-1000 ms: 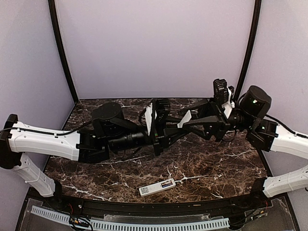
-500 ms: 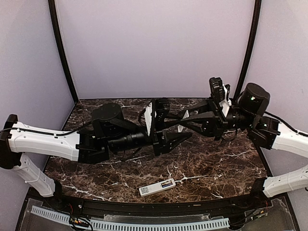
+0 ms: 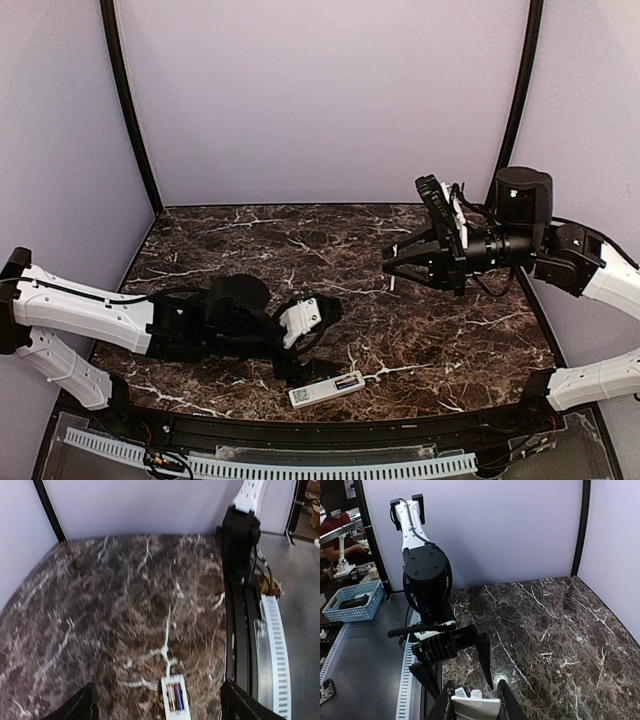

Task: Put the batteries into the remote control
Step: Pass from the left arm to the right, then adjust the remote control without the battery cover at the center of the board.

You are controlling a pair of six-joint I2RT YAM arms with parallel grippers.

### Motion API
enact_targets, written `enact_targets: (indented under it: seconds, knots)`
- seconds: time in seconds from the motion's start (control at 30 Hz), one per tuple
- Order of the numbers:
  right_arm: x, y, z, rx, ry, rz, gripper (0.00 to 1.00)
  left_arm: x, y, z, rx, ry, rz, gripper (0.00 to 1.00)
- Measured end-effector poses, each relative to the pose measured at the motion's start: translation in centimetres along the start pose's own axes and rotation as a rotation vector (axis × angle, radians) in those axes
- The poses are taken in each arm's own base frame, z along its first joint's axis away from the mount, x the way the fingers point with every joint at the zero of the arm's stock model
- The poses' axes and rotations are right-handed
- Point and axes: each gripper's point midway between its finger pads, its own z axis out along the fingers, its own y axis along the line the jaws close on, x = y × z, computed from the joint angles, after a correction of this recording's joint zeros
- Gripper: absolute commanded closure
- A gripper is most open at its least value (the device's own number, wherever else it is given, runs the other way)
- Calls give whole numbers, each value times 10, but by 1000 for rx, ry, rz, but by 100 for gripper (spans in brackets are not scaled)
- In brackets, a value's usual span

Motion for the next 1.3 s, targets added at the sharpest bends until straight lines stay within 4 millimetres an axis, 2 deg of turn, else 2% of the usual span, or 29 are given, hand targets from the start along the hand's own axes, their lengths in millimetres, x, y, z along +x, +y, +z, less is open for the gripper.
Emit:
enact_targets:
  seconds: [0.1, 0.2, 0.33, 0.43, 0.63, 0.77, 0.87, 1.17, 1.23, 1.3]
  knots:
    - [17, -9, -2, 33, 63, 39, 90, 66, -8, 2, 21, 206, -33, 14]
    - [28, -12, -3, 46, 97, 61, 90, 114, -15, 7, 46, 374, -44, 15]
    - [40, -13, -2, 50, 126, 82, 90, 166, -21, 14, 63, 562, -44, 17]
    - [47, -14, -1, 54, 144, 93, 90, 191, -20, 16, 56, 659, -35, 22]
    - [57, -15, -1, 58, 167, 107, 90, 188, -14, 31, 26, 689, -26, 47]
    - [59, -15, -1, 62, 172, 110, 91, 187, -13, 32, 20, 698, -11, 57]
    - [61, -15, -1, 63, 180, 115, 90, 187, -12, 32, 20, 710, 13, 60]
    - [69, -15, -2, 67, 212, 135, 91, 191, 3, 24, 10, 775, 217, 60]
    - [70, -15, -2, 66, 213, 136, 91, 192, 4, 22, 17, 780, 252, 54]
    - [70, -15, -2, 66, 215, 137, 91, 192, 4, 19, 26, 781, 276, 44]
